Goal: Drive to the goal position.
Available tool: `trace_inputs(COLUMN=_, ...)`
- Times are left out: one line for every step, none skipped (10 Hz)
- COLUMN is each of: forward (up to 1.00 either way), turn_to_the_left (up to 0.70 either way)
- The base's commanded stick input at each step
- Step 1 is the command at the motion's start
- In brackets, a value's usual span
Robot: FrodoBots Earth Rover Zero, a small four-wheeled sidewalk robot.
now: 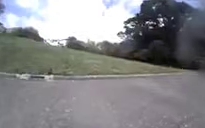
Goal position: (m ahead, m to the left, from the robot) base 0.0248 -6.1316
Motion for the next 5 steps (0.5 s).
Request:
trace_inputs(forward=0.00, turn_to_the_left=0.67)
trace_inputs(forward=0.00, turn_to_the_left=0.67)
trace_inputs(forward=0.00, turn_to_the_left=0.67)
trace_inputs(forward=0.00, turn_to_the_left=0.67)
trace_inputs(forward=0.00, turn_to_the_left=0.67)
